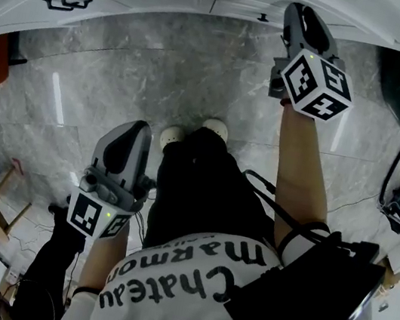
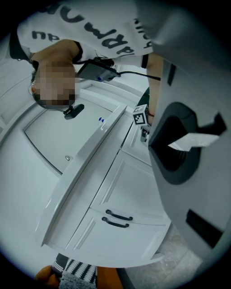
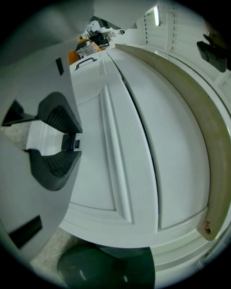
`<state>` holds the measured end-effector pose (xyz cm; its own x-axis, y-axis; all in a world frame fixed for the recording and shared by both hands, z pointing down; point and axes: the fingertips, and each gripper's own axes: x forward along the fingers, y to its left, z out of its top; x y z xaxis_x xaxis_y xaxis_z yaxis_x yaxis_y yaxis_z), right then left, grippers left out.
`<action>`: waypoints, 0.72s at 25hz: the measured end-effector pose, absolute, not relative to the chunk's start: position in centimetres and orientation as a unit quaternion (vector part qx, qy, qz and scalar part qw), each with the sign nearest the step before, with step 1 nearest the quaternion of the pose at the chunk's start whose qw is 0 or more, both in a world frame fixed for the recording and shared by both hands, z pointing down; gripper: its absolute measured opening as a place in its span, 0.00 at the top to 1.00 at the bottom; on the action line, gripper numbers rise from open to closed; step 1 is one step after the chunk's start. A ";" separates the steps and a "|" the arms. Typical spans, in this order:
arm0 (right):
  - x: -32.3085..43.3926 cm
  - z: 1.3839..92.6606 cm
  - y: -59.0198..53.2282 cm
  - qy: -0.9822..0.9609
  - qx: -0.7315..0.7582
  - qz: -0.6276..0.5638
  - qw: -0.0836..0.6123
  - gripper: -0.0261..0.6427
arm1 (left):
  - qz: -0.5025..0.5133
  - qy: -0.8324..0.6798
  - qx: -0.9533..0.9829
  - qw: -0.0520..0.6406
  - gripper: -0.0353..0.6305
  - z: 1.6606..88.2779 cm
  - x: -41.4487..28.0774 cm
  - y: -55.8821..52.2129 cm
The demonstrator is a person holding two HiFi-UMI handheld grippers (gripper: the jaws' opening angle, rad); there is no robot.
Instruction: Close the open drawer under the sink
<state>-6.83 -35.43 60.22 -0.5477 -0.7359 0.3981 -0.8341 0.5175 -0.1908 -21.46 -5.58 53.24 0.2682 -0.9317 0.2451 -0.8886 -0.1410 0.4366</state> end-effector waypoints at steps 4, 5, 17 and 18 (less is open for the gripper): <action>-7.2 60.6 -35.5 -0.858 0.455 0.190 0.140 0.77 | -0.042 -0.606 0.755 0.247 0.93 52.9 -21.7 -5.9; -7.1 60.6 -35.5 -0.858 0.455 0.192 0.143 0.77 | -0.041 -0.609 0.754 0.244 0.93 52.7 -21.7 -5.9; -6.9 60.8 -35.6 -0.852 0.451 0.201 0.171 0.76 | -0.024 -0.639 0.727 0.251 0.93 47.7 -22.7 -3.6; -6.9 60.8 -35.7 -0.852 0.451 0.203 0.170 0.76 | -0.022 -0.643 0.724 0.248 0.93 47.0 -22.8 -3.3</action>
<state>-6.91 -35.66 60.80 -0.5343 -0.7002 0.4735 -0.8385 0.5098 -0.1923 -22.80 -3.33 46.98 0.1711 -0.9423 0.2877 -0.9204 -0.0487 0.3879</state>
